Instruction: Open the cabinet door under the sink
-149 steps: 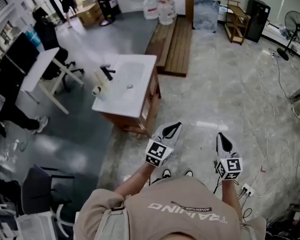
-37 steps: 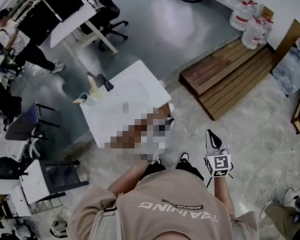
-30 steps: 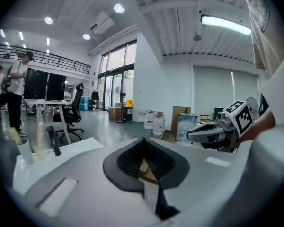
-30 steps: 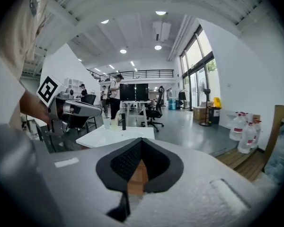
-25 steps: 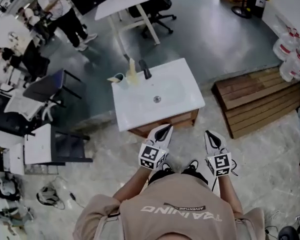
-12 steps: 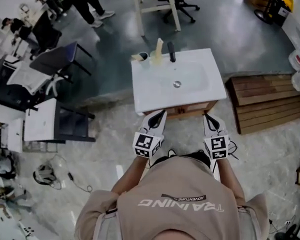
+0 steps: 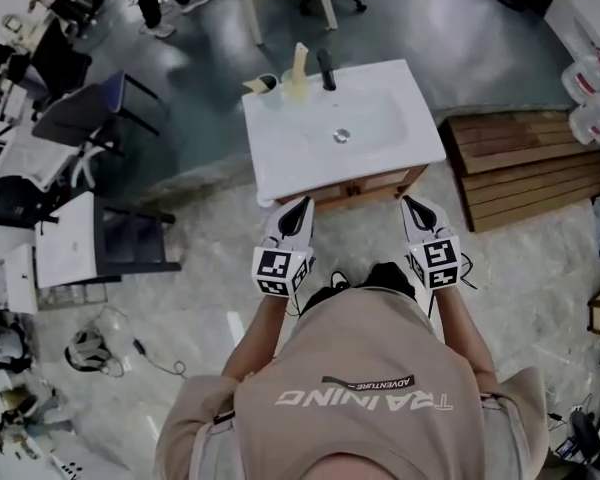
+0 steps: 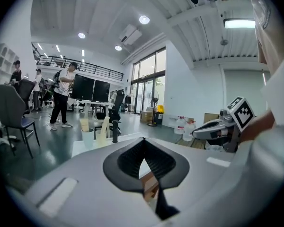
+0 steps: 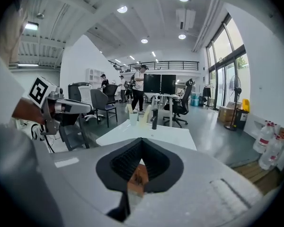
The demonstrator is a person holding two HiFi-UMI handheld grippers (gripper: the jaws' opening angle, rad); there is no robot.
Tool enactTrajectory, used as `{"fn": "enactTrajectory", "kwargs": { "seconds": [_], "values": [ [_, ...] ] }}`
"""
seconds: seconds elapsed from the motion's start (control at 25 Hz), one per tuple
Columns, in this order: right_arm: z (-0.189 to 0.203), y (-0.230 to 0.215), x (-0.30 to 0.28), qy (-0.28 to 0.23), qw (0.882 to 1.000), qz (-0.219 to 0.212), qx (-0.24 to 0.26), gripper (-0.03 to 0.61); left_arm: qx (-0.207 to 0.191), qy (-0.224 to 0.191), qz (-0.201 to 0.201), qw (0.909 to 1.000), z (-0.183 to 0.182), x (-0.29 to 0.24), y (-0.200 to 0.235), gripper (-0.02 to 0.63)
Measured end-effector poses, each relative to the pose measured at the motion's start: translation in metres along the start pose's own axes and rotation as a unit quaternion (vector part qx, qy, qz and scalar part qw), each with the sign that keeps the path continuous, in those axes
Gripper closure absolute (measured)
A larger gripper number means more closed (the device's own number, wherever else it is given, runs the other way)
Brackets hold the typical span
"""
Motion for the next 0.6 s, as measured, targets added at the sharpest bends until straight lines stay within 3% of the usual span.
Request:
{"fn": "enactTrajectory", "kwargs": {
  "seconds": [0.4, 0.6],
  "values": [
    [0.049, -0.038, 0.003, 0.006, 0.998, -0.017, -0.056, 0.577, -0.004, 0.047, -0.008, 0.9989, 0.009, -0.037, -0.052, 0.595],
    [0.088, -0.042, -0.017, 0.028, 0.995, -0.05, -0.076, 0.577, 0.036, 0.066, -0.013, 0.9971, 0.025, -0.063, -0.07, 0.595]
  ]
}}
Point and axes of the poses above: the fingertips, and each gripper's own axes: x backward along the fingers, y to its left, z out of its underside, the point moved 8 cm from there along x, backward along the fingers, and after that the axes turned 8 degrees about x, right-handed, at the moved point
